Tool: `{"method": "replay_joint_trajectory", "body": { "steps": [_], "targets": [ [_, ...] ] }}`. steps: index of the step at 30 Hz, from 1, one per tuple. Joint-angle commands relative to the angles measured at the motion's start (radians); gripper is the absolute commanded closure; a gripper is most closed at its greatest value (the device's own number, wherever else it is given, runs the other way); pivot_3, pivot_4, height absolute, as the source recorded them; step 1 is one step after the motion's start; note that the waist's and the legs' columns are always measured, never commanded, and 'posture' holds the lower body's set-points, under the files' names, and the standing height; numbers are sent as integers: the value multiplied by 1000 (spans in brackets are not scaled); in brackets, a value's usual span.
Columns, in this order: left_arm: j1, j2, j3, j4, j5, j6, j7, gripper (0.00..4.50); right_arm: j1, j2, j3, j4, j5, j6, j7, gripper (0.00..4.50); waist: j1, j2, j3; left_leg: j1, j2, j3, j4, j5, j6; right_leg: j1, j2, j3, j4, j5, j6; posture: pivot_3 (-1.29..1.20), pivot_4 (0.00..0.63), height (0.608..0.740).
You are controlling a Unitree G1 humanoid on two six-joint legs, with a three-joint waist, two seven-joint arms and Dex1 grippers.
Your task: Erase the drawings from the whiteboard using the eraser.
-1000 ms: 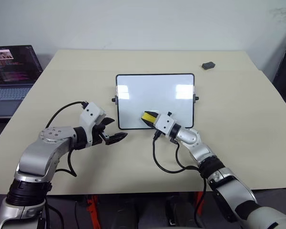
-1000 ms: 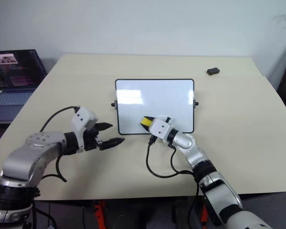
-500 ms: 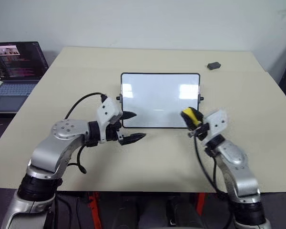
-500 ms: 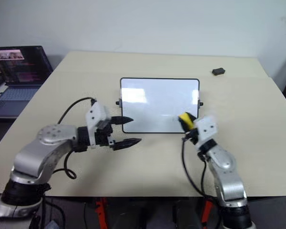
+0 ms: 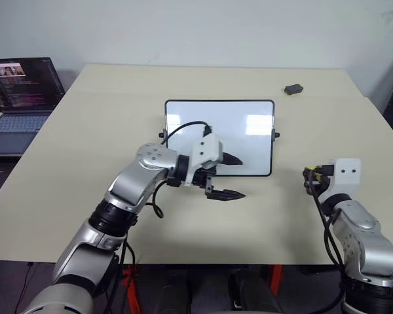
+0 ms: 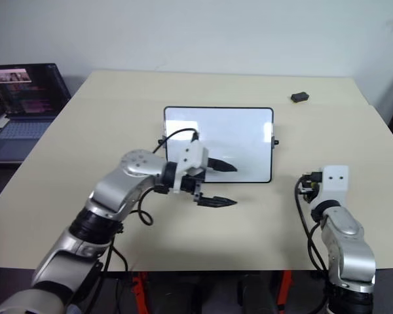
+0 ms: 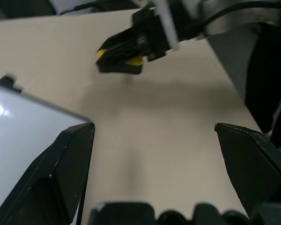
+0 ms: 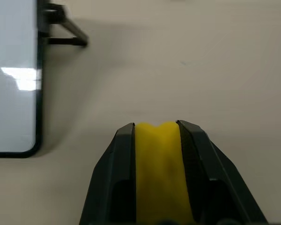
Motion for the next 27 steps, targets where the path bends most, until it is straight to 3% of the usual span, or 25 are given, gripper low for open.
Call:
{"method": "replay_joint_trajectory", "body": {
  "steps": [1, 13, 23, 27],
  "targets": [
    [-26, -46, -19, -16, 4, -16, -14, 0, -19, -13, -39, 17, 19, 9, -15, 3527, -2, 0, 0, 0, 0, 0, 0, 0, 0, 0, 0, 0, 0, 0, -1, 0, 150, 740],
    [2, -43, -28, -37, 51, -4, -13, 0, 17, -81, -22, 28, 59, 51, 38, 3527, 0, 1, 0, 1, 0, 0, 0, 0, 0, 0, 2, 1, 1, -1, 2, 0, 150, 740],
    [30, -58, 1, -52, 21, 26, 23, 0, 5, -51, -69, 22, 113, -29, 37, 101, 0, 1, 0, 1, 1, 0, 1, 0, 0, 0, 2, 1, 2, -1, 2, 0, 150, 740],
    [102, -23, 146, -108, -37, 103, 125, 0, -1, -29, -98, -81, 166, -92, 32, 42, -5, 2, 0, 1, 1, 0, 0, 0, 0, 0, 2, 1, 2, -1, 2, 0, 150, 740]
  ]
}}
